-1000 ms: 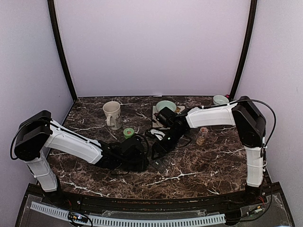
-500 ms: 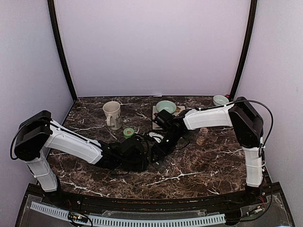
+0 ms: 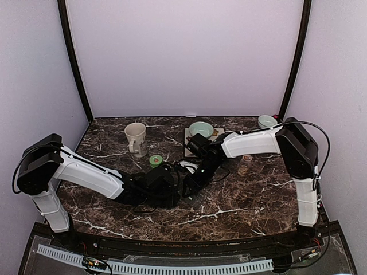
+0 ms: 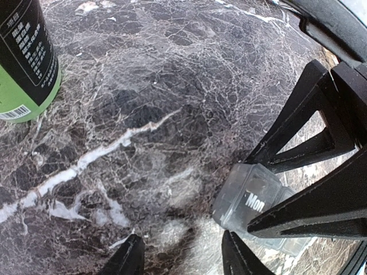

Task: Sort the pills into containers
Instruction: Close the lid of the pill container.

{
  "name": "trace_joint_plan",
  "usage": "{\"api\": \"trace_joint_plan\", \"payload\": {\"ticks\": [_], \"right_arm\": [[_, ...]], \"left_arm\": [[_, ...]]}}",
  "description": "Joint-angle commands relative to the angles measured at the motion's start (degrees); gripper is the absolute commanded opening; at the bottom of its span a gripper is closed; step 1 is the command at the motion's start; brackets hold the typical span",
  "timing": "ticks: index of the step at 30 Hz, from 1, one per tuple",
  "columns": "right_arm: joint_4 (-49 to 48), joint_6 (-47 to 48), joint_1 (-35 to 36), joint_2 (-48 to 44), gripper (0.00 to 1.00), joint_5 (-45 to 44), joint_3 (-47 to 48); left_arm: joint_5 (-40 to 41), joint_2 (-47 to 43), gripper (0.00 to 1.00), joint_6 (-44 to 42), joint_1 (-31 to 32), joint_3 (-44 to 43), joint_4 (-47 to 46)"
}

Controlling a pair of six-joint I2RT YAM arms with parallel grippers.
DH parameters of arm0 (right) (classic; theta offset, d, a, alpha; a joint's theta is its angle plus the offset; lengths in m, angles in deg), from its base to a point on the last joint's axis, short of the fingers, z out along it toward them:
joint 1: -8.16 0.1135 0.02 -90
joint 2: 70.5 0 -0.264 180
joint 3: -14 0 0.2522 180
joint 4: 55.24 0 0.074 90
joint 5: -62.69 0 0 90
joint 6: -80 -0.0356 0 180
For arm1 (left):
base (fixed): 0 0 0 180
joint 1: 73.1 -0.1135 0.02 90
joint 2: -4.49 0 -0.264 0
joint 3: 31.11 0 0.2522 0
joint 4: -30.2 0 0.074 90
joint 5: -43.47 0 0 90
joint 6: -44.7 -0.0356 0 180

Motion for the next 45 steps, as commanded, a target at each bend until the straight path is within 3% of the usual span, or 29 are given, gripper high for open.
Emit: {"api": "trace_joint_plan", "payload": {"ticks": [1, 22, 45], "right_arm": [[0.68, -0.49, 0.65, 1.78, 0.42, -0.05, 0.30], [3.20, -1.36, 0.65, 4.61, 0.32, -1.46, 1.80], [5.30, -1.63, 0.56, 7.19, 0.31, -2.54, 2.17]], "left_arm": [[-0.60, -0.05, 0.49, 0.55, -0.34, 2.11, 3.82], [-1.12, -0.01, 0.47, 0.62, -0.25, 2.41, 4.14], [-2.84, 3.27, 0.47, -2.59, -0.23, -0.89, 3.48]]}}
